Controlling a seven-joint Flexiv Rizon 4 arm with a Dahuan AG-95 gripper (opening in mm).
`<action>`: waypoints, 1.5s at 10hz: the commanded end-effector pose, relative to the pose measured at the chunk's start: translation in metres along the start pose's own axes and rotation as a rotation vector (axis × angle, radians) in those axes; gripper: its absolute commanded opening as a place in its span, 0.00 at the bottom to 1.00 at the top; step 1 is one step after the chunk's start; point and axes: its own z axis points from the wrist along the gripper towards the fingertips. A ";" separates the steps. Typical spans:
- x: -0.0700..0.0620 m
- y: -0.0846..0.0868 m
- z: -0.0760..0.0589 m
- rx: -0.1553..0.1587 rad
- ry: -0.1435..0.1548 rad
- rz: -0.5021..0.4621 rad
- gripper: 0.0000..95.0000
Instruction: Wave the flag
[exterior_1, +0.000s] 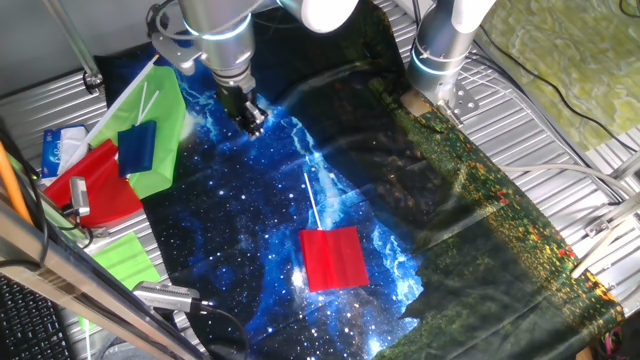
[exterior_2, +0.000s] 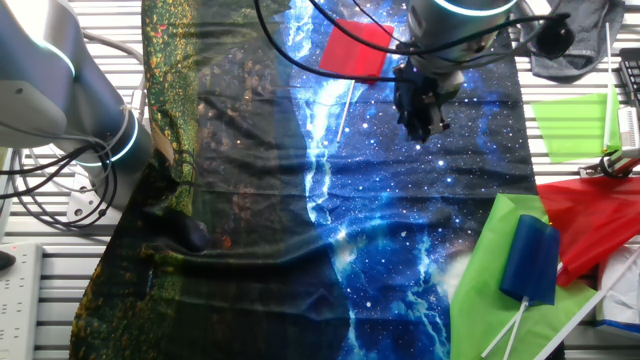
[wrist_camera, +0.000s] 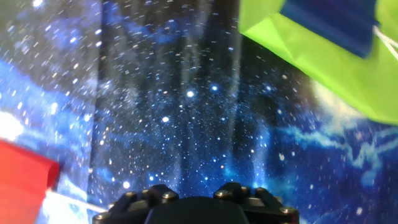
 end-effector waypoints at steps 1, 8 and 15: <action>0.000 0.000 0.000 -0.002 0.009 -0.094 0.00; 0.000 0.000 0.000 0.002 0.011 -0.125 0.00; 0.005 0.006 0.003 0.000 0.015 -0.134 0.00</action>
